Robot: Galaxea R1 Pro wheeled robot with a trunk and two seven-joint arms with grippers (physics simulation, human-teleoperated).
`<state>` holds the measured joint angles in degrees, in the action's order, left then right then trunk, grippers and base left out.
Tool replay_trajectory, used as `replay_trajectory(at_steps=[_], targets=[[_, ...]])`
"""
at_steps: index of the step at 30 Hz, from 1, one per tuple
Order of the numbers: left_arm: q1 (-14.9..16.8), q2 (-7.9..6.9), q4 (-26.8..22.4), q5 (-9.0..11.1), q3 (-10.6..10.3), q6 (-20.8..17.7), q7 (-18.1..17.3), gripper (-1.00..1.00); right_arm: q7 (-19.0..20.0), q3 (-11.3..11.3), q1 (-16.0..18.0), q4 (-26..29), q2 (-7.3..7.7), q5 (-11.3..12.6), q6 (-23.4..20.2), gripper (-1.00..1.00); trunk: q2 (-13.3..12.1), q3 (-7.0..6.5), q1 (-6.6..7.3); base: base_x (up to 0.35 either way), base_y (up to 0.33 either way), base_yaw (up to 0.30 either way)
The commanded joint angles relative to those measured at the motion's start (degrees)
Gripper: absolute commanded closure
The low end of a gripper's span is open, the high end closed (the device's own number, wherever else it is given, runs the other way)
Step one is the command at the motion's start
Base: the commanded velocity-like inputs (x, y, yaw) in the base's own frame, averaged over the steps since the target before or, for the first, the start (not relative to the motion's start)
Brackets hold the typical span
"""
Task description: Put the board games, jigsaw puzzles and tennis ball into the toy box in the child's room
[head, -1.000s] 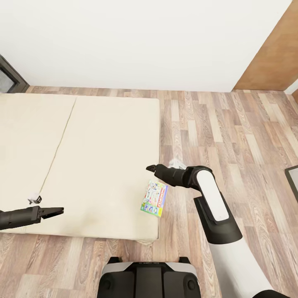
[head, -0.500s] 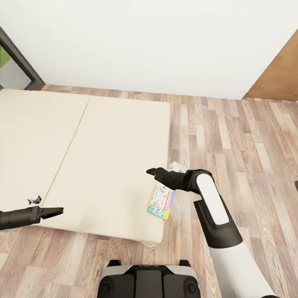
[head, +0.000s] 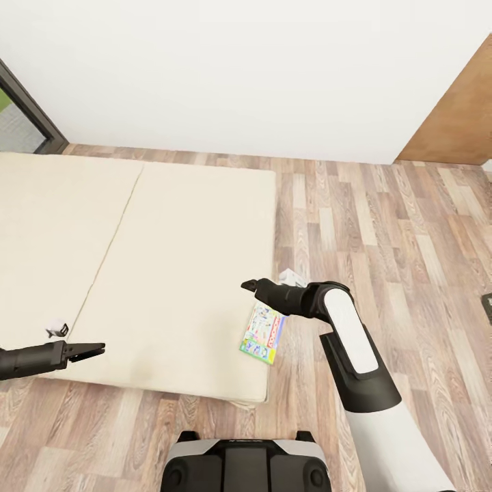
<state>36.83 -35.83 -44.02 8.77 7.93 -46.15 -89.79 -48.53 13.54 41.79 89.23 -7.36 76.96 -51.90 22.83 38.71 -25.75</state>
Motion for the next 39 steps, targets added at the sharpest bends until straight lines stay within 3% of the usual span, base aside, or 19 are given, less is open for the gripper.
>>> replay_trajectory(at_steps=[1,10,17,30,33,39], targets=[[0.0,-0.03,-0.02,0.02,-0.02,-0.61,-0.21,-1.0,-0.6,0.01,0.06,0.04,-0.02,0.47,-0.14,-1.0,0.09,0.06,-0.03,0.0,0.0,-0.191],[0.0,-0.03,-0.01,0.02,-0.02,-0.61,-0.21,-1.0,-0.59,0.16,-0.05,0.01,0.01,0.47,-0.16,-1.0,0.09,0.02,-0.03,0.0,0.0,-0.061],[0.0,0.02,-0.01,-0.05,-0.1,-0.33,-0.21,-1.0,-0.6,0.19,-2.62,-0.04,0.92,0.47,-0.21,-1.0,0.09,-0.11,-0.03,0.0,0.0,-0.039],[-0.3,-0.02,-0.01,-0.05,-0.11,0.01,-0.21,-1.0,-0.6,0.32,-3.74,-0.02,1.43,0.42,-0.22,-1.0,0.09,-0.52,-0.03,0.0,0.0,0.035],[-0.64,-0.02,-0.01,-0.09,-0.11,0.04,-0.21,-1.0,-0.6,0.22,-4.02,-0.16,1.5,-0.2,-0.22,-1.0,0.09,-0.76,-0.03,0.0,0.0,0.028],[-0.9,-0.02,-0.01,-0.14,-0.11,0.09,-0.21,-1.0,-0.53,0.2,-4.23,0.05,2.27,-3.95,-0.24,-1.0,0.09,-0.96,-0.03,0.0,0.0,0.007]])
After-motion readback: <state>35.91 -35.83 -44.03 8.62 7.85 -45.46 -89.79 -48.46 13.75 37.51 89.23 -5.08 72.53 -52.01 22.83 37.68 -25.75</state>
